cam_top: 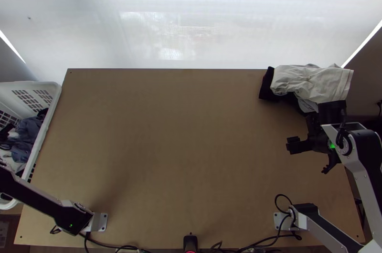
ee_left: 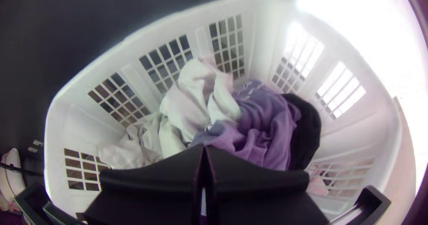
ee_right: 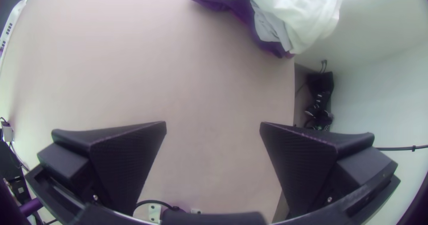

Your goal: Fold the t-shirt

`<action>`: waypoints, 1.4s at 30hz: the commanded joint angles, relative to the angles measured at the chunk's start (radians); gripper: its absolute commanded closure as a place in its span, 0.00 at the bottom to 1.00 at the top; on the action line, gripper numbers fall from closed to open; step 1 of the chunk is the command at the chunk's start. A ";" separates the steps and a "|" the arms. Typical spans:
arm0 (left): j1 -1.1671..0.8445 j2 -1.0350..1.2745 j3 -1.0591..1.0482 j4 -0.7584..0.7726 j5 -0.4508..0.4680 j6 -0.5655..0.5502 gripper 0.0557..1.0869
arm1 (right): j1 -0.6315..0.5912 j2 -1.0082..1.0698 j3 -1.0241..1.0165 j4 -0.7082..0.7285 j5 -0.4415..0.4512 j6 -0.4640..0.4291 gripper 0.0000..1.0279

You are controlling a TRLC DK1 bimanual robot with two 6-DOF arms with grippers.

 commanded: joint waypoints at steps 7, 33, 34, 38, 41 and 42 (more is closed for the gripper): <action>-0.082 -0.454 0.048 -0.036 0.081 -0.168 0.96 | 0.013 -0.016 -0.009 -0.003 -0.001 -0.004 0.05; -0.979 -0.789 0.335 0.173 0.038 -0.169 0.96 | 0.015 -0.134 0.026 -0.021 0.011 0.000 0.05; -1.039 -0.773 0.368 0.168 0.035 -0.155 0.96 | 0.011 -0.140 0.022 -0.023 0.011 0.000 0.05; -1.355 -0.720 0.442 0.174 -0.060 0.012 0.96 | -0.005 -0.168 -0.009 -0.034 0.011 0.002 0.05; -1.542 -0.698 0.401 0.157 -0.086 0.046 0.96 | -0.012 -0.179 -0.029 -0.044 0.011 0.002 0.05; -1.602 -0.695 0.373 0.154 -0.105 0.047 0.96 | -0.012 -0.179 -0.027 -0.046 0.011 0.002 0.05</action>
